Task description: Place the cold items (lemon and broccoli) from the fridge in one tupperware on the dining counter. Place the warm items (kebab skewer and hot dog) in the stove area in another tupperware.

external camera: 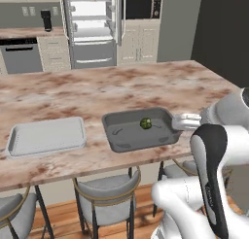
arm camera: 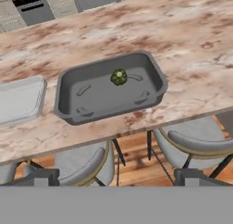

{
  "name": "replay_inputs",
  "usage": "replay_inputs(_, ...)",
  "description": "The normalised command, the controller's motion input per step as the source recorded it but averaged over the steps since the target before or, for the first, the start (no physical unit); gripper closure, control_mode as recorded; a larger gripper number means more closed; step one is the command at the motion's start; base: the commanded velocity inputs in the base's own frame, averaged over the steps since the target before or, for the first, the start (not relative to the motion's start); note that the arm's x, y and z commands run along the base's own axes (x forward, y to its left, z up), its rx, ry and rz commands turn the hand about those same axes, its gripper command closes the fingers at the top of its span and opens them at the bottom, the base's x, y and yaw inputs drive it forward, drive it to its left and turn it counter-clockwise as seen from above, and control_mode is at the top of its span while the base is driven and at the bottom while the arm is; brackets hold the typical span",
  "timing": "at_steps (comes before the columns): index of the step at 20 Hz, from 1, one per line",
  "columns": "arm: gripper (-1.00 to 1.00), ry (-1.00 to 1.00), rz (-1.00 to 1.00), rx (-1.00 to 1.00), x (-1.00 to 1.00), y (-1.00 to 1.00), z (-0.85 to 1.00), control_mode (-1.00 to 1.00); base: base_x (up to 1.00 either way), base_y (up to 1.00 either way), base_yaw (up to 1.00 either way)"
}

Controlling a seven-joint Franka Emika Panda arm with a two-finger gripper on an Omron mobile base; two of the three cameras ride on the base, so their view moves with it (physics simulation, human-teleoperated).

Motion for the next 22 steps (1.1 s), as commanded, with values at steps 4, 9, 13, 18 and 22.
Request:
replay_inputs(4, -1.00, 0.00, 0.00, 0.00, 0.00, 0.00, 0.00, 1.00, -0.38, -0.61, -0.08)
replay_inputs(9, -1.00, 0.00, 0.00, 0.00, 0.00, 0.00, 0.00, 1.00, -0.12, -0.89, -0.04)
replay_inputs(13, -1.00, 0.00, 0.00, 0.00, 0.00, 0.00, 0.00, 1.00, 0.00, -1.00, -0.02)
replay_inputs(18, -1.00, 0.00, 0.00, 0.00, 0.00, 0.00, 0.00, 1.00, 0.08, -1.00, 0.00)
replay_inputs(22, -1.00, 0.00, 0.00, 0.00, 0.00, 0.00, 0.00, 1.00, 0.28, -1.00, 0.00)
